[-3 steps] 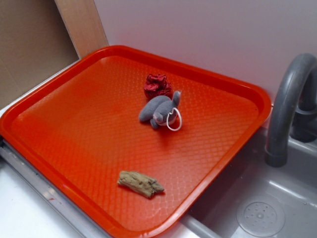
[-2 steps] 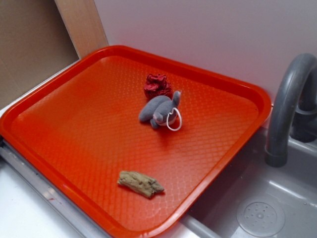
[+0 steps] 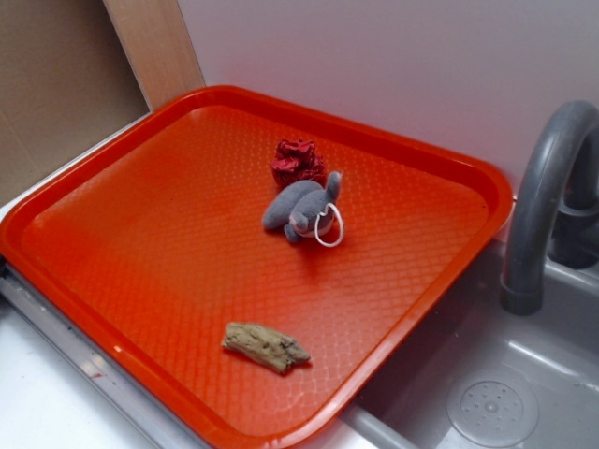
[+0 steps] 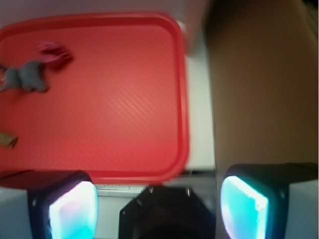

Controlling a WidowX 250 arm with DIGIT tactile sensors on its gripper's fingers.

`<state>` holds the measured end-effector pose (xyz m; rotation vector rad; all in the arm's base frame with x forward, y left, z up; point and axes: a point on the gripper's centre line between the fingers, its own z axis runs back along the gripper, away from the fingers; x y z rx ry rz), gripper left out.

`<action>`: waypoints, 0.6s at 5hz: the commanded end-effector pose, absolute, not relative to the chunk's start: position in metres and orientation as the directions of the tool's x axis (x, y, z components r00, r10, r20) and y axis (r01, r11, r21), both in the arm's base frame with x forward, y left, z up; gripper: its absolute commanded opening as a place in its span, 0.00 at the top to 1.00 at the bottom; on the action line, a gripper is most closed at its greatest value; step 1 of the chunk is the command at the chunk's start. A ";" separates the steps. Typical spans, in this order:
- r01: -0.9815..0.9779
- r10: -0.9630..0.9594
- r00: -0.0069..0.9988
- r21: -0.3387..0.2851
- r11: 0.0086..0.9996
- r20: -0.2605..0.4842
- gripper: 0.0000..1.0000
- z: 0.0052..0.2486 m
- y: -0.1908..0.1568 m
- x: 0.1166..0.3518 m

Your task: Grab the wood chip.

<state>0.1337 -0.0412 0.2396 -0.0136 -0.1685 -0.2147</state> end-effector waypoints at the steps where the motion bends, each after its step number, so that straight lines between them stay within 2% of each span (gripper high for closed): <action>1: 0.656 -0.654 0.644 0.151 0.739 0.397 0.00 0.253 -0.111 0.154; 2: 0.817 -0.787 0.458 0.152 0.556 0.414 0.00 0.241 -0.160 0.140; 3: 0.930 -0.864 0.252 0.136 0.340 0.435 0.00 0.235 -0.183 0.133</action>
